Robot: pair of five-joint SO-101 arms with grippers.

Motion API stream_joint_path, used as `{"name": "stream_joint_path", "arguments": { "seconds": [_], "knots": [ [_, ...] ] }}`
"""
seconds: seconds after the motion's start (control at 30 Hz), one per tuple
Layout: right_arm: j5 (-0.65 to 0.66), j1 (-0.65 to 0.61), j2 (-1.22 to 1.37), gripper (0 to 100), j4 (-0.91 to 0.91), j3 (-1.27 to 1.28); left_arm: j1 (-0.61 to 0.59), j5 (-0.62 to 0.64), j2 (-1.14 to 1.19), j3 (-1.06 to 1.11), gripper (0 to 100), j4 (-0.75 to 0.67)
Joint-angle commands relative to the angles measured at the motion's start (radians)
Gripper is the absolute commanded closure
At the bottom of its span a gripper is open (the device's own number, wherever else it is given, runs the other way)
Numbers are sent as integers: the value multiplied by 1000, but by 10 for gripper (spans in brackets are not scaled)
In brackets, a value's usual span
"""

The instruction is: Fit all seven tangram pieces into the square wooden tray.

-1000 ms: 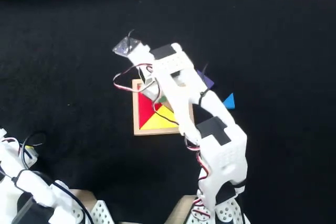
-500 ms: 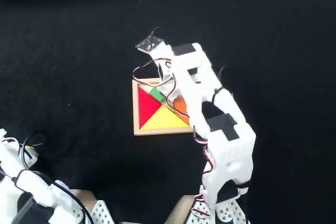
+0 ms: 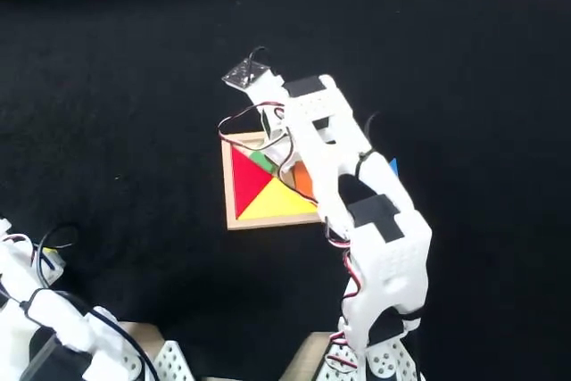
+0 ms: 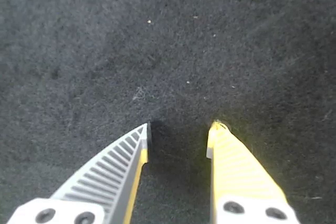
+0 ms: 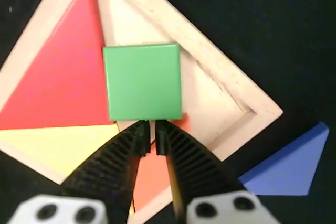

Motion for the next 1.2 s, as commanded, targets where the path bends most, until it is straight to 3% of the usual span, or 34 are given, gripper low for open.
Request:
{"name": "stream_joint_path", "arguments": {
  "seconds": [0.0, 0.33, 0.53, 0.87, 1.17],
  "knots": [
    [3, -14, -56, 973, -21, 8, 18, -8, 5, 5, 809, 0],
    [66, 75, -65, 974, 97, 8, 18, -8, 5, 5, 809, 0],
    [60, 64, -130, 974, 153, -41, 18, -8, 5, 5, 809, 0],
    [-57, -32, -97, 974, -144, -64, 16, -8, 5, 5, 809, 0],
    [-58, -81, 64, 974, -155, -159, 16, -8, 6, 5, 809, -2]
  ]
}}
